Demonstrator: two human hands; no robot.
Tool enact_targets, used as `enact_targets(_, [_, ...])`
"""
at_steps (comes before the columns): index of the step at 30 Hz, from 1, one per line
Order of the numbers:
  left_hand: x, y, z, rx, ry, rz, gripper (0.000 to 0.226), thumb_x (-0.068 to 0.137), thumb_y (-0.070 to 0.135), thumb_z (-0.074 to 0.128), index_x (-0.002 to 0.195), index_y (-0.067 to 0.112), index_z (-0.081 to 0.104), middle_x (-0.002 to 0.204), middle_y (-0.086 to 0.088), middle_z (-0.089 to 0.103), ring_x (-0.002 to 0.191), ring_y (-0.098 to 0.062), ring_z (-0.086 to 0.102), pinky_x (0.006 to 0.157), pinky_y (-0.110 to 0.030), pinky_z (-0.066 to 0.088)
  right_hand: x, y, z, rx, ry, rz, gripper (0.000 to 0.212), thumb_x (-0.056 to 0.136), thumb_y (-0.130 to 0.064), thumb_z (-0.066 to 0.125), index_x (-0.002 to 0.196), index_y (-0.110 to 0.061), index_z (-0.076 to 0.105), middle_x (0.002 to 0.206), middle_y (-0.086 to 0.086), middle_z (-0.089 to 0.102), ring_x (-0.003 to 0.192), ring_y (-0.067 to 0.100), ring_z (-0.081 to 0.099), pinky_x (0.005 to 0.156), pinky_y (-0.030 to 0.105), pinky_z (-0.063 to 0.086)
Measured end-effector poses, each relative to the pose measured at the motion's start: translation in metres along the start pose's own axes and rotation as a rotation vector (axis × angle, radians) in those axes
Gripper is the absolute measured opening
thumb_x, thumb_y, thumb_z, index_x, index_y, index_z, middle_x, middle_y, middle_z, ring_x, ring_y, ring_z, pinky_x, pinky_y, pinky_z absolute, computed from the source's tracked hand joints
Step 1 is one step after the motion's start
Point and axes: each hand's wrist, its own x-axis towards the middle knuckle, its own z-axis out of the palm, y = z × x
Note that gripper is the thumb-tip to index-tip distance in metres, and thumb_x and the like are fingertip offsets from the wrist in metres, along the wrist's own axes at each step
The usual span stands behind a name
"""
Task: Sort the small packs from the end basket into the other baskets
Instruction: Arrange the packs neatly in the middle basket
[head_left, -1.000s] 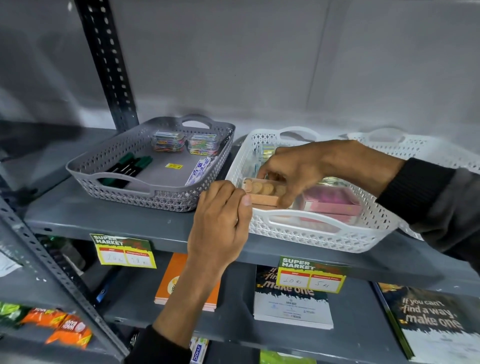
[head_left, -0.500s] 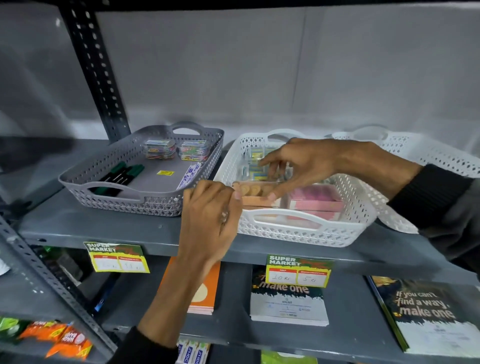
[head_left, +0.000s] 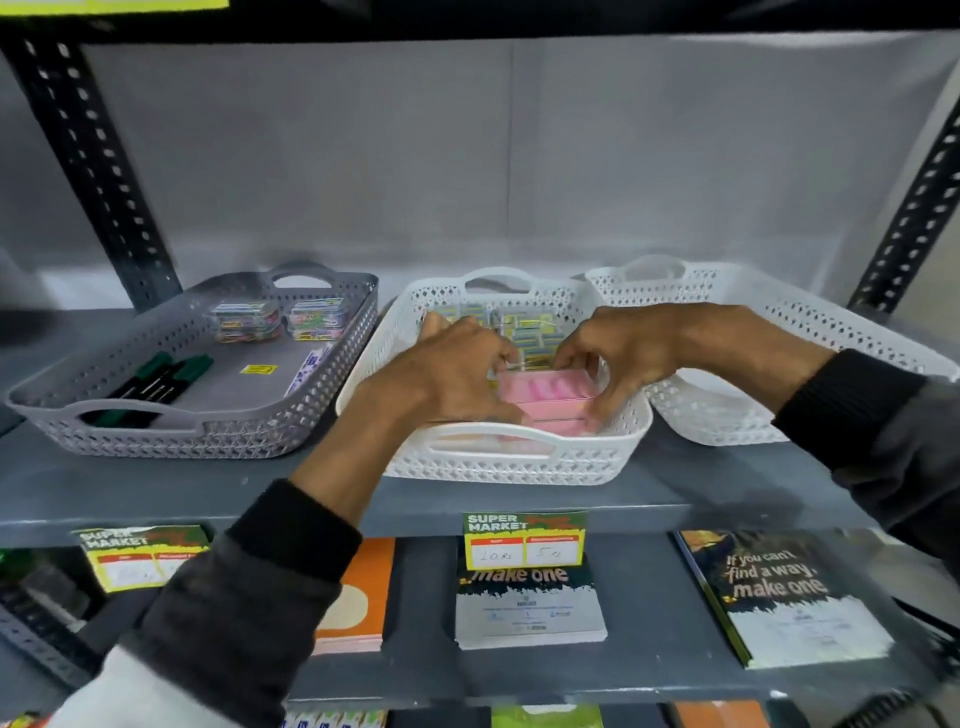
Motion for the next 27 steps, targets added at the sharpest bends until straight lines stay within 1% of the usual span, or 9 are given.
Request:
enact_targets(4, [0.003, 0.000, 0.004, -0.054, -0.084, -0.019, 0.063, 0.069, 0.061, 0.079, 0.118, 0.023, 0.067, 0.103, 0.005, 0.056, 0.099, -0.014, 0.034, 0.086, -0.034, 0.024, 0.000, 0.002, 0.006, -0.021, 0.039, 0.013, 0.049, 0.069, -0.046, 0.082, 0.109, -0.020, 0.067, 0.096, 0.000, 0.072, 0.093, 0.020, 0.066, 0.087, 0.039, 0.055])
enact_targets(10, [0.006, 0.002, 0.005, -0.161, -0.147, -0.039, 0.051, 0.068, 0.056, 0.082, 0.103, 0.022, 0.070, 0.099, 0.000, 0.063, 0.096, -0.019, 0.049, 0.079, -0.035, 0.036, 0.001, 0.002, 0.009, -0.006, 0.072, 0.033, 0.042, 0.068, -0.042, 0.082, 0.101, -0.021, 0.068, 0.087, -0.002, 0.072, 0.084, 0.018, 0.066, 0.077, 0.034, 0.055])
enact_targets(13, [0.007, 0.001, 0.007, -0.138, -0.151, -0.038, 0.052, 0.070, 0.057, 0.081, 0.107, 0.023, 0.069, 0.107, -0.002, 0.062, 0.103, -0.020, 0.046, 0.090, -0.038, 0.038, 0.000, 0.001, 0.011, -0.009, 0.064, 0.043, 0.034, 0.068, -0.041, 0.082, 0.092, -0.024, 0.065, 0.080, -0.006, 0.068, 0.080, 0.017, 0.064, 0.072, 0.030, 0.053])
enact_targets(14, [0.007, -0.001, 0.007, -0.116, -0.147, -0.035, 0.057, 0.070, 0.059, 0.080, 0.113, 0.024, 0.067, 0.112, -0.001, 0.062, 0.109, -0.020, 0.044, 0.096, -0.040, 0.037, 0.000, 0.000, 0.009, -0.016, 0.047, 0.050, 0.037, 0.067, -0.043, 0.082, 0.095, -0.024, 0.066, 0.083, -0.007, 0.069, 0.083, 0.016, 0.065, 0.075, 0.031, 0.055])
enact_targets(16, [0.005, -0.005, 0.003, -0.100, -0.095, -0.007, 0.076, 0.066, 0.061, 0.081, 0.129, 0.024, 0.060, 0.125, 0.002, 0.060, 0.122, -0.019, 0.041, 0.106, -0.039, 0.032, -0.003, -0.004, 0.004, -0.023, 0.031, 0.057, 0.058, 0.064, -0.054, 0.082, 0.111, -0.023, 0.067, 0.100, -0.005, 0.072, 0.095, 0.017, 0.066, 0.088, 0.036, 0.055])
enact_targets(18, [-0.002, -0.016, -0.010, -0.148, 0.047, 0.009, 0.090, 0.061, 0.062, 0.084, 0.137, 0.024, 0.054, 0.128, 0.008, 0.059, 0.125, -0.015, 0.041, 0.101, -0.028, 0.028, -0.001, -0.012, -0.003, -0.033, 0.129, 0.014, 0.081, 0.064, -0.065, 0.076, 0.129, -0.020, 0.060, 0.113, -0.004, 0.070, 0.102, 0.019, 0.064, 0.095, 0.034, 0.052])
enact_targets(20, [-0.011, -0.033, -0.025, -0.157, 0.135, -0.006, 0.089, 0.058, 0.065, 0.083, 0.133, 0.025, 0.057, 0.121, 0.012, 0.063, 0.119, -0.013, 0.044, 0.090, -0.023, 0.026, 0.004, -0.022, -0.007, -0.011, 0.262, -0.052, 0.088, 0.065, -0.072, 0.069, 0.134, -0.018, 0.057, 0.112, -0.003, 0.069, 0.102, 0.020, 0.062, 0.094, 0.034, 0.051])
enact_targets(23, [-0.023, -0.055, -0.038, -0.020, 0.024, -0.103, 0.086, 0.054, 0.069, 0.082, 0.126, 0.027, 0.062, 0.115, 0.014, 0.065, 0.116, -0.013, 0.045, 0.088, -0.027, 0.026, 0.017, -0.038, -0.008, -0.008, 0.276, -0.119, 0.081, 0.068, -0.070, 0.068, 0.129, -0.017, 0.060, 0.109, -0.001, 0.071, 0.097, 0.021, 0.064, 0.090, 0.037, 0.053])
enact_targets(27, [-0.032, -0.064, -0.038, -0.023, -0.140, -0.208, 0.074, 0.058, 0.057, 0.088, 0.121, 0.027, 0.064, 0.109, 0.013, 0.058, 0.112, -0.010, 0.043, 0.093, -0.030, 0.037, 0.042, -0.058, -0.006, -0.025, 0.159, -0.121, 0.074, 0.071, -0.064, 0.071, 0.127, -0.016, 0.062, 0.108, -0.004, 0.071, 0.095, 0.017, 0.063, 0.090, 0.034, 0.053])
